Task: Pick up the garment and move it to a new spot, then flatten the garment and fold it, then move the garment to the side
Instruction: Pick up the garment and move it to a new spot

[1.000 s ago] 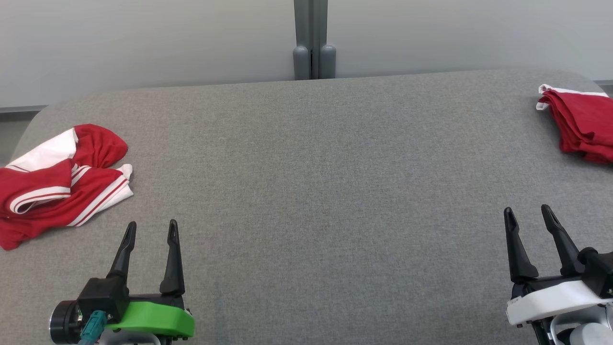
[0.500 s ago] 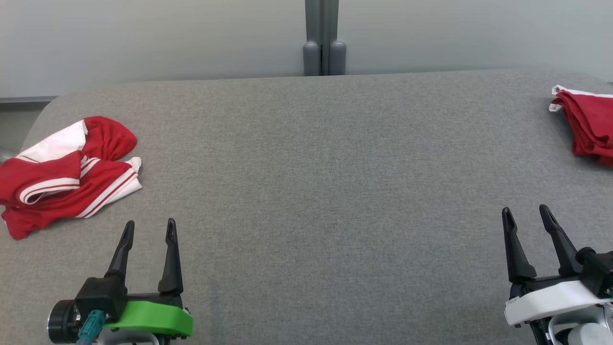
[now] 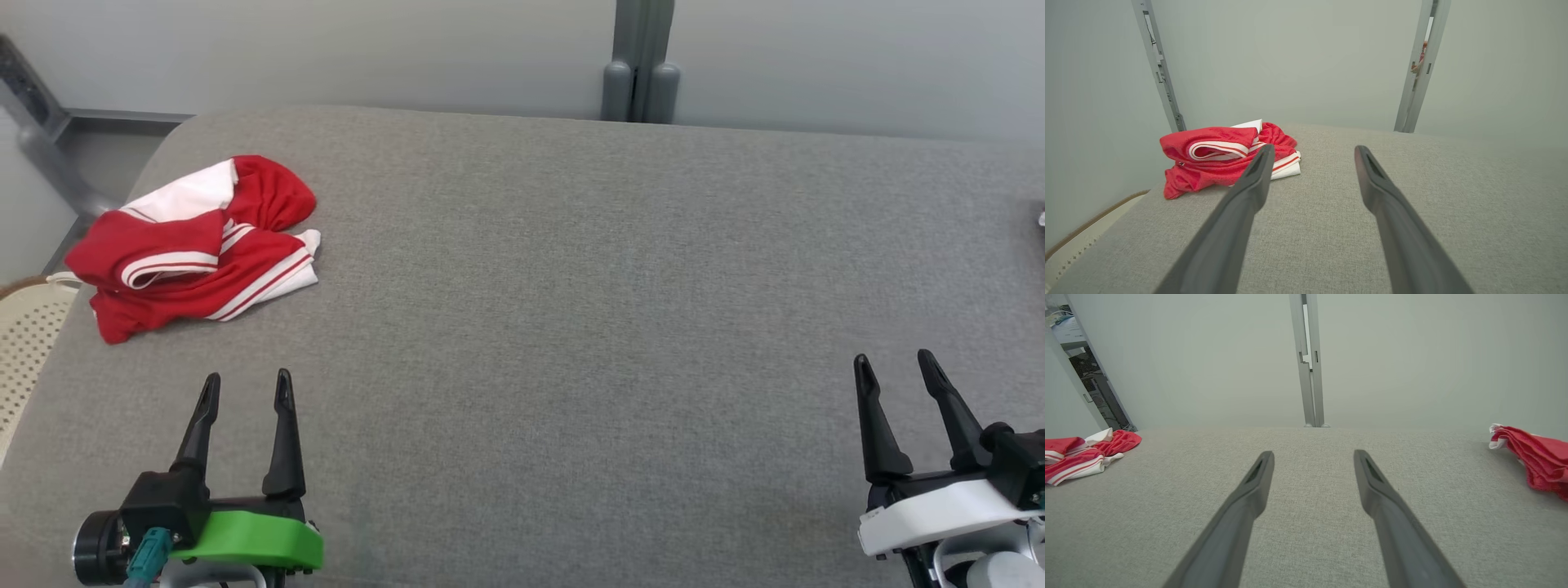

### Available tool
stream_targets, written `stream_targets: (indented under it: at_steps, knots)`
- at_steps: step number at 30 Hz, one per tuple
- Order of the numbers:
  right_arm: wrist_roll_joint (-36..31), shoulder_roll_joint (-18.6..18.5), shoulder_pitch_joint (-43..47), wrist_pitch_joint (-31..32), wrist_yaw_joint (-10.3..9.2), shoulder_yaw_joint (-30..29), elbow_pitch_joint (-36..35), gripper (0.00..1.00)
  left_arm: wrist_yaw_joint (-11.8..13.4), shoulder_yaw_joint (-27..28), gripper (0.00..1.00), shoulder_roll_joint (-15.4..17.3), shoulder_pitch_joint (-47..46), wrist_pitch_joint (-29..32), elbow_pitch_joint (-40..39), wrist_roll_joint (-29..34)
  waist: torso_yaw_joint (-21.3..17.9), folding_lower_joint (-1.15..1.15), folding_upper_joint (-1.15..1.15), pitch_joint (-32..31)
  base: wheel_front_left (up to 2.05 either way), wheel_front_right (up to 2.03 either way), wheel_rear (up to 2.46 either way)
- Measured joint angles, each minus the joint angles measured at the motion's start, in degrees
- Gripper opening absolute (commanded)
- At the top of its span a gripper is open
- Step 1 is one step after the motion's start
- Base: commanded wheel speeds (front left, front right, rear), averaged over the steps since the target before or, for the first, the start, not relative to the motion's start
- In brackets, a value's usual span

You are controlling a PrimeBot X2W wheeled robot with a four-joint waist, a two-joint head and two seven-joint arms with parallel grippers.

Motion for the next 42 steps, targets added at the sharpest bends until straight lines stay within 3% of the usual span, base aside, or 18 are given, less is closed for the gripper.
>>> stream_targets:
  at_steps: [25,32,42]
  knots:
    - [0.0,0.5,0.0,0.0,0.00,1.1,0.5,1.00,0.0,3.0,1.00,0.0,1.2,0.0,-0.9,0.0,16.5,0.00,0.00,0.2,0.00,0.00,0.00]
    - [0.0,0.5,0.0,0.0,0.00,1.6,0.8,1.00,0.0,3.5,1.00,0.0,1.7,0.0,-1.0,0.0,17.5,0.00,0.00,0.2,0.00,0.00,0.00]
    - [0.2,0.1,-0.1,0.0,0.00,1.7,0.7,1.00,0.0,4.3,1.00,0.0,1.7,0.0,-0.3,0.0,15.8,0.00,0.00,0.4,0.00,0.00,0.00]
